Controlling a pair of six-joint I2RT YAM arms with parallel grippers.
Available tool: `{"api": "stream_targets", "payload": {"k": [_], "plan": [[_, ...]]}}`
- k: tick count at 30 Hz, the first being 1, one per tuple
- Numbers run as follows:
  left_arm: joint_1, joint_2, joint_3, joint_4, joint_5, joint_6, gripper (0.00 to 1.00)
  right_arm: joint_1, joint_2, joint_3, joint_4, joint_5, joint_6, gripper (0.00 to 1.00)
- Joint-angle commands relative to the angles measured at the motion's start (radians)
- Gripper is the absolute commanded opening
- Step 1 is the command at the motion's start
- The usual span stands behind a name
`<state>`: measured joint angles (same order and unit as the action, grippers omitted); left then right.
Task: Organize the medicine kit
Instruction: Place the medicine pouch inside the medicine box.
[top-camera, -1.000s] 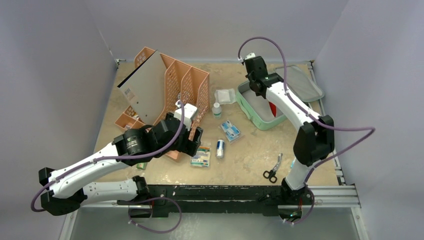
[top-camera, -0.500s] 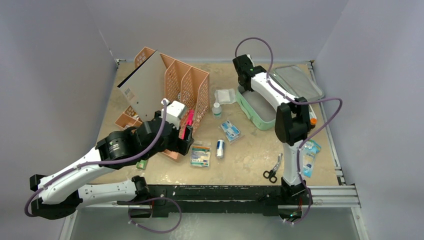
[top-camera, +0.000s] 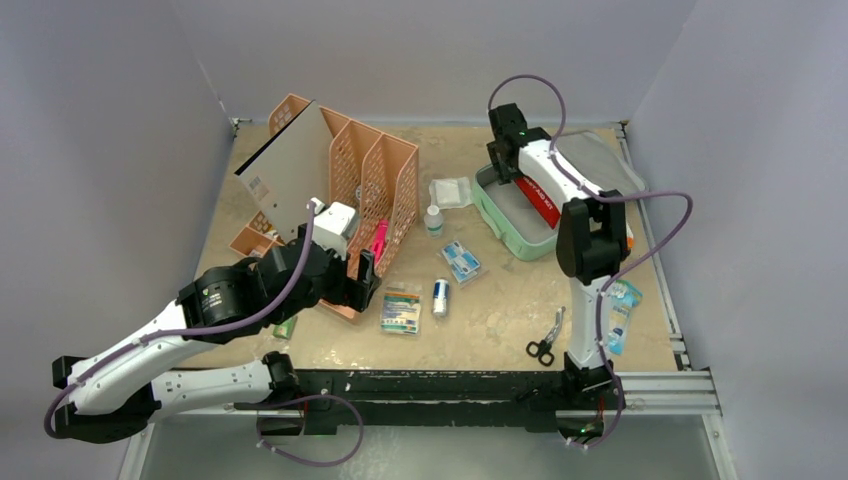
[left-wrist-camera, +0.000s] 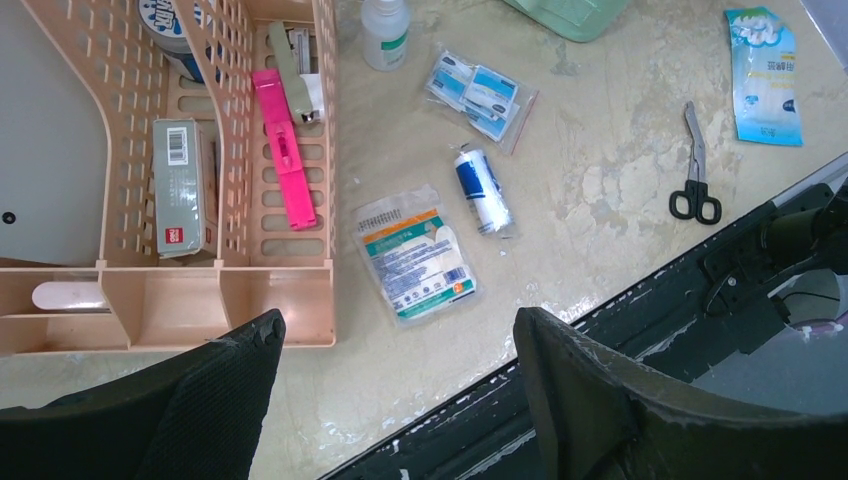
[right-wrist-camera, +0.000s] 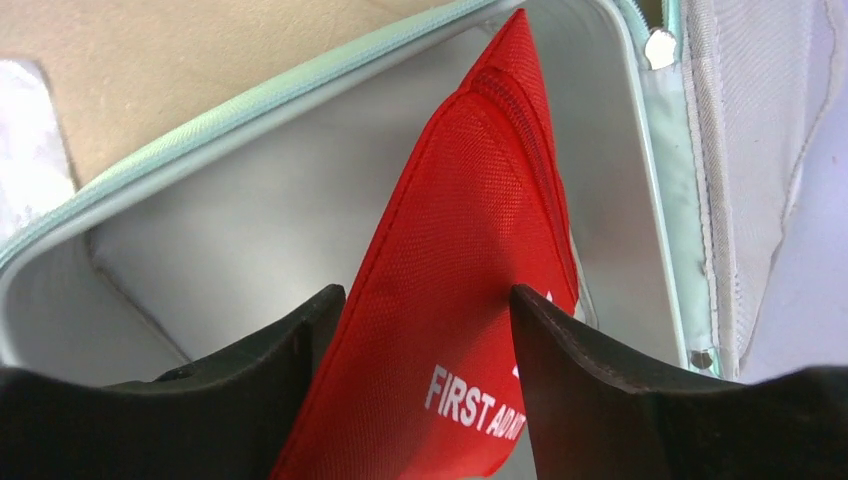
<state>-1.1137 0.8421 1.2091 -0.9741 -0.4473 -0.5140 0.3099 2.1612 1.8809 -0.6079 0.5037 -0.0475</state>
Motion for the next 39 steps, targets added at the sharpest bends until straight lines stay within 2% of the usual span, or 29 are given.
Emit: {"api": "stream_targets", "payload": {"k": [1, 10, 15, 22, 24, 32, 39], "plan": [[0.0, -0.01, 0.021, -0.005, -0.001, -0.011, 0.83, -0.006, -0.137, -0.027, 0.003, -0.17, -0.047, 0.66], [0.0, -0.035, -0.007, 0.026, 0.026, -0.007, 0.83, -0.013, -0.194, -0.024, -0.07, -0.307, -0.16, 0.81], [0.0, -0.036, -0.006, 0.047, 0.054, 0.013, 0.83, -0.014, -0.214, -0.032, -0.122, -0.321, -0.177, 0.81], [0.0, -0.028, -0.029, 0.074, 0.087, 0.041, 0.83, -0.015, -0.326, -0.302, 0.069, -0.281, -0.284, 0.81], [0.0, -0.025, -0.026, 0.075, 0.105, 0.035, 0.83, -0.025, -0.332, -0.343, 0.083, -0.312, -0.406, 0.82], [0.0, -0.013, -0.007, 0.071, 0.112, 0.022, 0.83, -0.051, -0.267, -0.382, 0.115, -0.342, -0.543, 0.83], [0.0, -0.006, 0.033, 0.03, 0.081, 0.022, 0.83, -0.058, -0.202, -0.363, 0.112, -0.365, -0.558, 0.83]]}}
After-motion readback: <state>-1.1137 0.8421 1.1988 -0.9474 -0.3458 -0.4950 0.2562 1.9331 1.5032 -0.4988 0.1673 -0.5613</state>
